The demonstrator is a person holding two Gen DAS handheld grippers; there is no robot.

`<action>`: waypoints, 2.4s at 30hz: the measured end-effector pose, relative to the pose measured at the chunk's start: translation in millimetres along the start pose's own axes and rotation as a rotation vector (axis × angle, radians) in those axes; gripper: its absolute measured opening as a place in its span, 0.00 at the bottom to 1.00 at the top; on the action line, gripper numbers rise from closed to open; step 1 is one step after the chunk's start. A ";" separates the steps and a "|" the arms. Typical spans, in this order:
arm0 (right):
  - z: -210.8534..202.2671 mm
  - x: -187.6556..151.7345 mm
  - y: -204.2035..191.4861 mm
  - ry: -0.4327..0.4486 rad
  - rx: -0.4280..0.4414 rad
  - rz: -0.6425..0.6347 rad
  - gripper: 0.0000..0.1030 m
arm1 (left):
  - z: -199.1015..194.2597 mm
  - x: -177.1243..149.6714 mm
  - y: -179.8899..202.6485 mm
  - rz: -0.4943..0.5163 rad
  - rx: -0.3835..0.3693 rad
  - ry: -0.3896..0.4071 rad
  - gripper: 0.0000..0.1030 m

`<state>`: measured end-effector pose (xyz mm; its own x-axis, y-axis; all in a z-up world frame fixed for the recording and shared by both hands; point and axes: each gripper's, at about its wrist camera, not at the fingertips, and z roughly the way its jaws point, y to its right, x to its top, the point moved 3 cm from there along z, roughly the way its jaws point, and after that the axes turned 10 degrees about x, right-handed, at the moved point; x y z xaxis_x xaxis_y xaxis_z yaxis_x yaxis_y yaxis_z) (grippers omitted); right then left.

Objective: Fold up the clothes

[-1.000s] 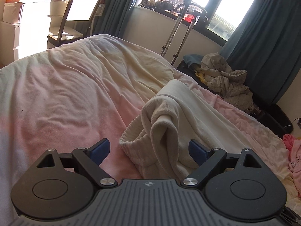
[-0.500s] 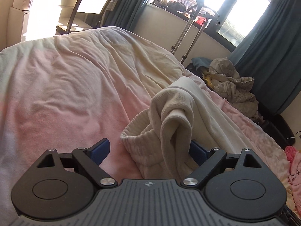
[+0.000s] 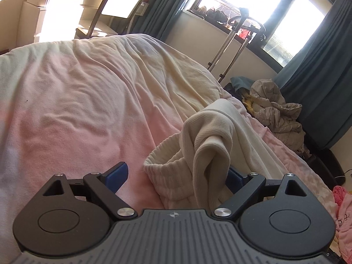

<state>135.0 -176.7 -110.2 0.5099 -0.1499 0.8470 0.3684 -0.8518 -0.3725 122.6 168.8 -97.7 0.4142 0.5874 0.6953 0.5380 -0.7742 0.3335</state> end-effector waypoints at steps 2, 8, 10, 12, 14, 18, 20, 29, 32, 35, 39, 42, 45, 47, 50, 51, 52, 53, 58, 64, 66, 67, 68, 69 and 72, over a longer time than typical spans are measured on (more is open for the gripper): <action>9.1 -6.6 6.3 -0.062 -0.025 0.013 0.54 | 1.0 0.5 0.4 0.007 0.008 0.004 0.91; 17.7 -18.6 18.3 -0.093 -0.026 0.002 0.60 | 9.1 -1.6 -6.4 -0.051 -0.013 -0.039 0.92; 17.5 -18.6 19.3 -0.093 -0.023 0.011 0.60 | 10.7 -2.1 -8.7 -0.076 -0.023 -0.051 0.92; 17.3 -19.2 18.9 -0.092 -0.024 0.004 0.60 | 9.5 -3.3 -8.0 -0.076 -0.027 -0.058 0.92; 17.1 -18.9 19.2 -0.093 -0.025 0.007 0.60 | 9.2 -5.3 -8.3 -0.086 -0.038 -0.078 0.91; 16.5 -18.3 20.8 -0.091 -0.021 0.027 0.62 | 8.4 -13.0 -8.9 -0.142 -0.086 -0.152 0.91; 16.0 -18.5 22.1 -0.087 -0.018 0.041 0.63 | 9.4 -18.6 -8.9 -0.176 -0.113 -0.199 0.91; 12.8 -16.2 27.9 -0.057 0.004 0.116 0.64 | 23.7 -29.3 -21.4 -0.359 -0.188 -0.319 0.89; 12.6 -14.7 32.5 -0.046 0.014 0.160 0.65 | 29.0 -30.7 -27.8 -0.429 -0.212 -0.349 0.87; 13.6 -15.2 35.7 -0.041 0.022 0.188 0.66 | 33.7 -33.6 -34.3 -0.491 -0.227 -0.368 0.84; 14.1 -16.0 37.7 -0.040 0.026 0.204 0.67 | 38.2 -38.8 -38.5 -0.556 -0.259 -0.391 0.78; 14.3 -16.4 39.8 -0.037 0.031 0.221 0.68 | 42.5 -41.8 -40.5 -0.594 -0.279 -0.392 0.77; 14.6 -17.5 42.2 -0.030 0.039 0.247 0.69 | 51.5 -44.2 -38.7 -0.624 -0.294 -0.378 0.77; 14.0 -17.9 44.3 -0.021 0.047 0.276 0.69 | 56.6 -44.5 -34.0 -0.630 -0.300 -0.359 0.78; 11.8 -15.9 51.3 0.005 0.079 0.362 0.70 | 63.5 -43.0 -25.4 -0.614 -0.298 -0.323 0.82; 11.3 -14.7 54.5 0.018 0.092 0.394 0.70 | 65.2 -41.7 -21.4 -0.607 -0.296 -0.311 0.84; 10.7 -13.4 57.9 0.033 0.106 0.424 0.70 | 66.0 -40.8 -18.3 -0.601 -0.293 -0.301 0.85; 10.9 -12.0 60.7 0.047 0.120 0.445 0.70 | 66.3 -40.6 -16.8 -0.599 -0.291 -0.294 0.85; 27.4 -7.1 73.5 0.035 0.151 0.503 0.70 | 57.9 -37.5 -10.2 -0.564 -0.335 -0.260 0.80; 50.7 -3.3 97.7 0.014 0.319 0.641 0.82 | 51.6 -32.2 -5.8 -0.606 -0.472 -0.261 0.78; 57.4 -1.9 108.7 0.011 0.383 0.693 0.83 | 63.8 -36.8 -2.8 -0.604 -0.451 -0.304 0.78; 60.8 -1.8 112.2 0.005 0.383 0.700 0.83 | 69.5 -40.6 -2.3 -0.597 -0.436 -0.318 0.78; 64.3 -1.7 115.4 -0.001 0.377 0.705 0.82 | 72.4 -41.1 -1.2 -0.593 -0.434 -0.316 0.80; 67.5 -1.7 116.9 -0.006 0.369 0.710 0.82 | 75.3 -41.6 -0.1 -0.590 -0.432 -0.313 0.82; 73.9 3.2 111.2 -0.026 0.345 0.675 0.82 | 80.5 -40.3 4.1 -0.578 -0.428 -0.308 0.84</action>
<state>235.1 -234.8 -176.9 0.7276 -0.5672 0.3858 0.1903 -0.3734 -0.9079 167.2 161.0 -175.6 0.3733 0.9157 0.1490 0.4266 -0.3121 0.8489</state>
